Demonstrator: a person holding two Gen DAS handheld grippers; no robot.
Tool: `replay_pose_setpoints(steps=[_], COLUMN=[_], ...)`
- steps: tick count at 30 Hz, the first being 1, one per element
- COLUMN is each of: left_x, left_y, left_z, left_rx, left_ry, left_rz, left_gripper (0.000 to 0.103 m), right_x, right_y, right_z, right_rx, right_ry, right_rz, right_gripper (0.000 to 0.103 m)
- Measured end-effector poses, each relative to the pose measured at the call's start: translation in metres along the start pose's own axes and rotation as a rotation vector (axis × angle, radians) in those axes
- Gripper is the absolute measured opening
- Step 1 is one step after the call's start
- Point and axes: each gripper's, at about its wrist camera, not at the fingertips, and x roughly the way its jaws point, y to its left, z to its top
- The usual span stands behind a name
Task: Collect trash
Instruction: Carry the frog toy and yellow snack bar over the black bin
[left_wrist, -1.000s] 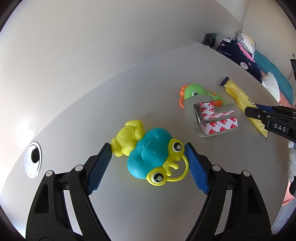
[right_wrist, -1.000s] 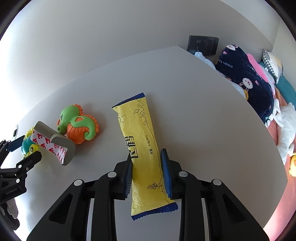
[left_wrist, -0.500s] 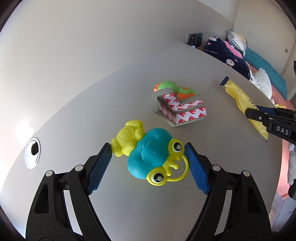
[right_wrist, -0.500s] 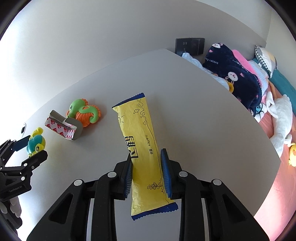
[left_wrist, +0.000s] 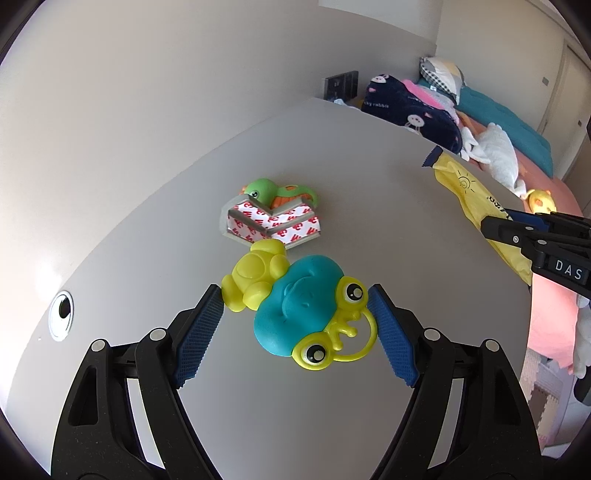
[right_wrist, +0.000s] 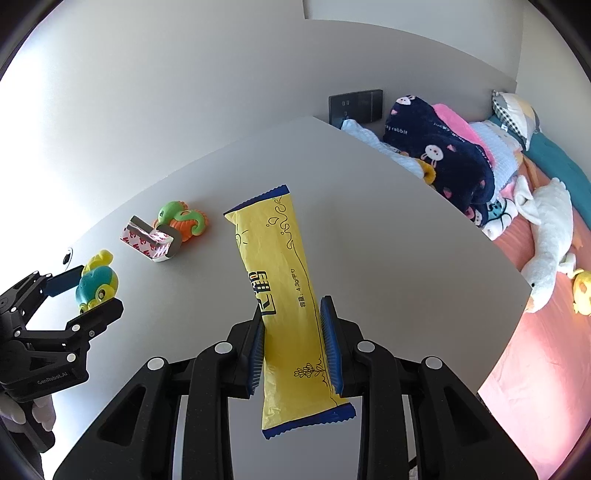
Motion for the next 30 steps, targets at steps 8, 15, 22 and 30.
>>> replay_pose_setpoints(steps=[8, 15, 22, 30], left_x=[-0.010, -0.016, -0.021, -0.026], left_y=[-0.031, -0.059, -0.091, -0.132], left_z=[-0.003, -0.003, -0.002, 0.001], left_rx=[0.040, 0.075, 0.116, 0.183], left_ry=[-0.010, -0.021, -0.035, -0.045], left_rz=[-0.025, -0.049, -0.076, -0.108], left_gripper=[0.077, 0.077, 0.077, 0.077], right_x=[-0.026, -0.047, -0.066, -0.085], right_y=[-0.012, -0.029, -0.046, -0.073], right_z=[-0.020, -0.035, -0.048, -0.064], right_rx=[0.020, 0.042, 0.062, 0.101], right_ry=[-0.023, -0.044, -0.065, -0.085], right_rz=[0.004, 0.000, -0.011, -0.032], right_gripper=[0.030, 0.030, 0.030, 0.030])
